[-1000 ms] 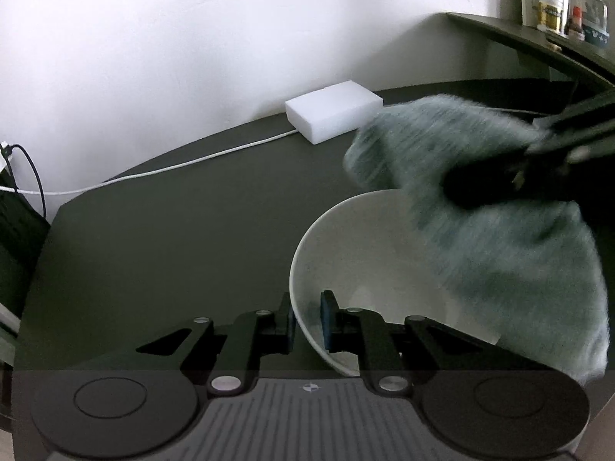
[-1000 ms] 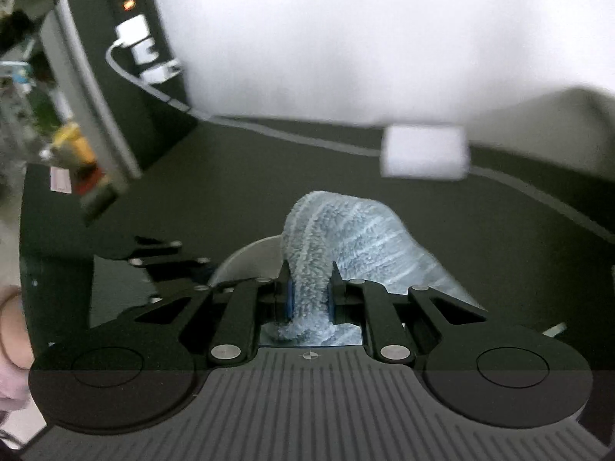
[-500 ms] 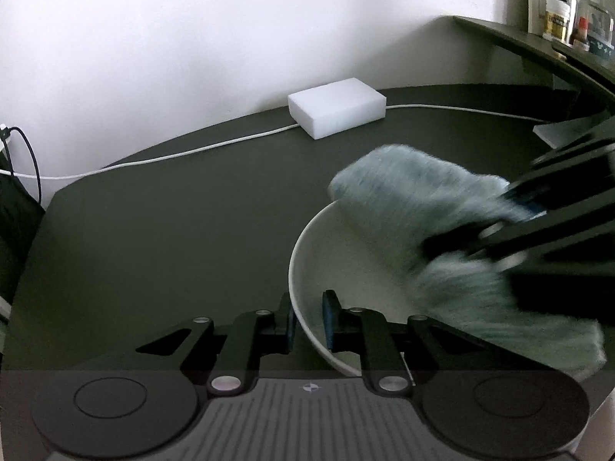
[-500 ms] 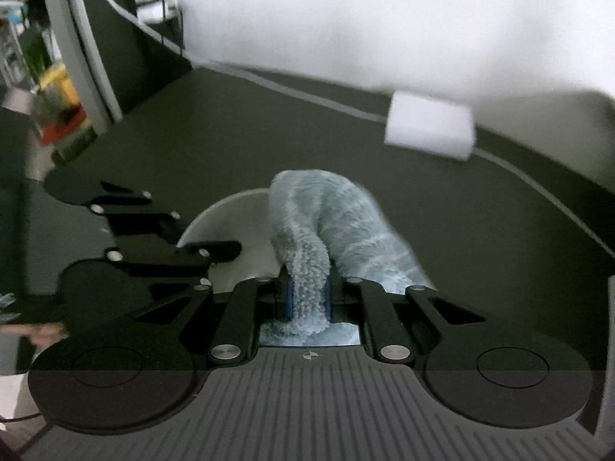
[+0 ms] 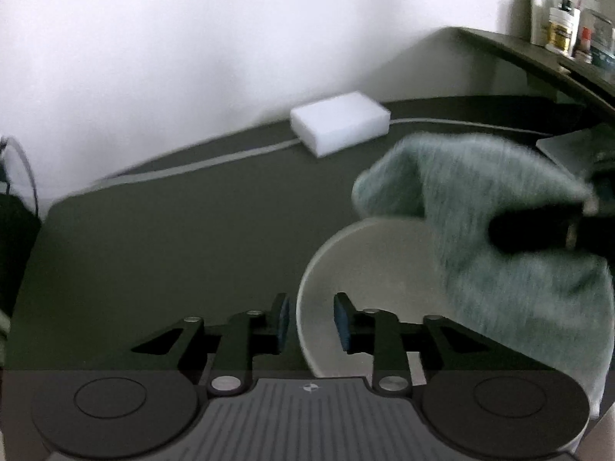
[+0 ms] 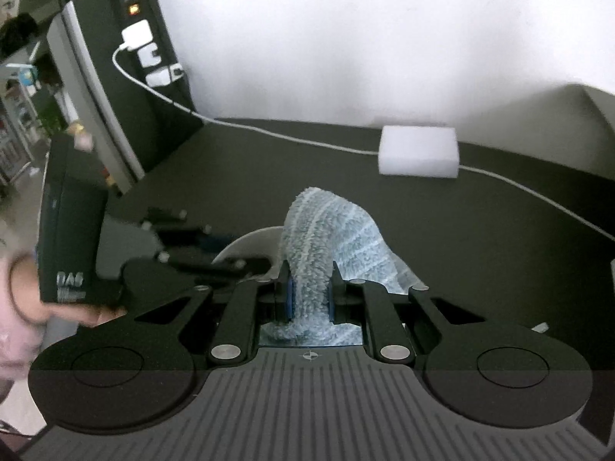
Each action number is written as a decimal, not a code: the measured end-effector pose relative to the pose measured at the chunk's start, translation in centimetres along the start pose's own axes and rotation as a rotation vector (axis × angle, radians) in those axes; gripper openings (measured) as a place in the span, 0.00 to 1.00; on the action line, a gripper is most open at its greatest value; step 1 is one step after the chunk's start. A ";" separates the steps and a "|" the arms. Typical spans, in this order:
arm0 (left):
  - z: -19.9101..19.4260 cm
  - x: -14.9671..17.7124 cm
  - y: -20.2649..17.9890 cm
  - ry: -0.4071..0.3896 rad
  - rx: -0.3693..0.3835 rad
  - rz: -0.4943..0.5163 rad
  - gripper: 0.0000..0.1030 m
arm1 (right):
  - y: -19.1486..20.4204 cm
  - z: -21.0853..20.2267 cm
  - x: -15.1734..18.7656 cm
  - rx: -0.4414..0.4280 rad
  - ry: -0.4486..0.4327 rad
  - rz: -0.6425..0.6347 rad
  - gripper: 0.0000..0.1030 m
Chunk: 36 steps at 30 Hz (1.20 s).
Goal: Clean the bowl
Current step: 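Keep wiping the bowl interior with the towel in the right gripper, then rub the towel around the bowl's inner wall with the right gripper while the left holds the rim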
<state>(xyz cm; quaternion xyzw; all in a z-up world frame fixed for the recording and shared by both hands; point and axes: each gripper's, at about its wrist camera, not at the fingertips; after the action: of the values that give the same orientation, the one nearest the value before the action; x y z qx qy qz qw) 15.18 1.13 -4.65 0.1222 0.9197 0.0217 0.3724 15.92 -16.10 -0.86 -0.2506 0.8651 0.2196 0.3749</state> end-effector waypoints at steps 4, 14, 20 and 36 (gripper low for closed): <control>0.7 -0.7 -0.1 0.003 0.037 0.032 0.23 | 0.5 0.1 0.2 0.000 0.004 -0.009 0.15; -1.1 1.5 -0.6 0.038 -0.045 -0.080 0.08 | 0.8 2.6 -1.5 0.039 0.005 -0.028 0.16; -1.3 1.8 -0.5 0.031 -0.038 -0.063 0.08 | 2.1 7.6 -1.3 -0.062 0.148 -0.028 0.16; -1.0 2.4 -0.4 0.014 -0.012 -0.062 0.09 | 0.0 1.5 -0.7 0.049 -0.021 0.013 0.15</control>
<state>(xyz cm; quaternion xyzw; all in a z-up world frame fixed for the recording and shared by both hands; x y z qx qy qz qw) 12.76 1.35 -5.57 0.0912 0.9255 0.0164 0.3672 17.12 -15.06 -1.25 -0.2334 0.8680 0.2033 0.3884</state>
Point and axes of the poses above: each gripper's, at about its wrist camera, not at the fingertips, and z roughly the way its jaws point, y to its left, x to its underside, and after that the axes turned 2 degrees about -z, right-handed
